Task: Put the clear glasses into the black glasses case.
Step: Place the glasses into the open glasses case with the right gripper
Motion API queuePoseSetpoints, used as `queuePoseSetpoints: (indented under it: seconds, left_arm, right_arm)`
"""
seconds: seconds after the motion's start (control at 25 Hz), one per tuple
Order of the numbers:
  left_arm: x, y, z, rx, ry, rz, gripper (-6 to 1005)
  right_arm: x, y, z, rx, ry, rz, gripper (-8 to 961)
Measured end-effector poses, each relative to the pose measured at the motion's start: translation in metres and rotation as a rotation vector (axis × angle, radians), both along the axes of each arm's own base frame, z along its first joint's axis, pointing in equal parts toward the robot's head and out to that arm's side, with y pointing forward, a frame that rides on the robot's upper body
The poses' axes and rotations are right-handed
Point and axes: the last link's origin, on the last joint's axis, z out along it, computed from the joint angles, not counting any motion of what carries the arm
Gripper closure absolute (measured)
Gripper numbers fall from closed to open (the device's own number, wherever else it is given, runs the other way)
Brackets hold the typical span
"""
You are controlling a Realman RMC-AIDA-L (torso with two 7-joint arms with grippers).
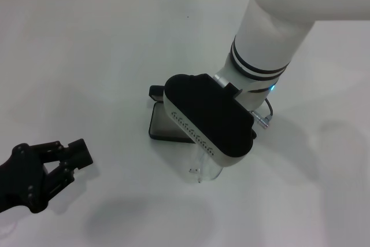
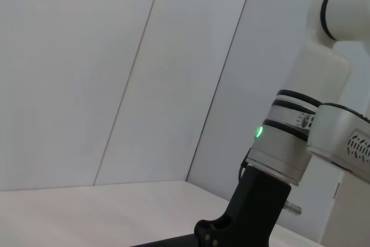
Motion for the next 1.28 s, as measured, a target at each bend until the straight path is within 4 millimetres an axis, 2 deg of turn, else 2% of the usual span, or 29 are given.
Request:
queuePoseSetpoints:
  seconds: [0.16, 0.52, 0.92, 1.28]
  left_arm:
    - [0.0, -0.001, 0.0, 0.001, 0.0, 0.002, 801]
    - [0.0, -0.001, 0.0, 0.005, 0.001, -0.001, 801]
    - [0.001, 0.002, 0.0, 0.011, 0.004, -0.014, 801]
    - [0.001, 0.001, 0.0, 0.016, 0.006, -0.017, 800]
  right_arm:
    - [-0.004, -0.003, 0.001, -0.005, 0.004, 0.003, 899]
    - [-0.015, -0.009, 0.007, 0.021, 0.051, 0.019, 919]
    - [-0.026, -0.009, 0.012, 0.087, 0.124, -0.053, 955]
    - [-0.024, -0.006, 0.014, 0.081, 0.083, -0.028, 933]
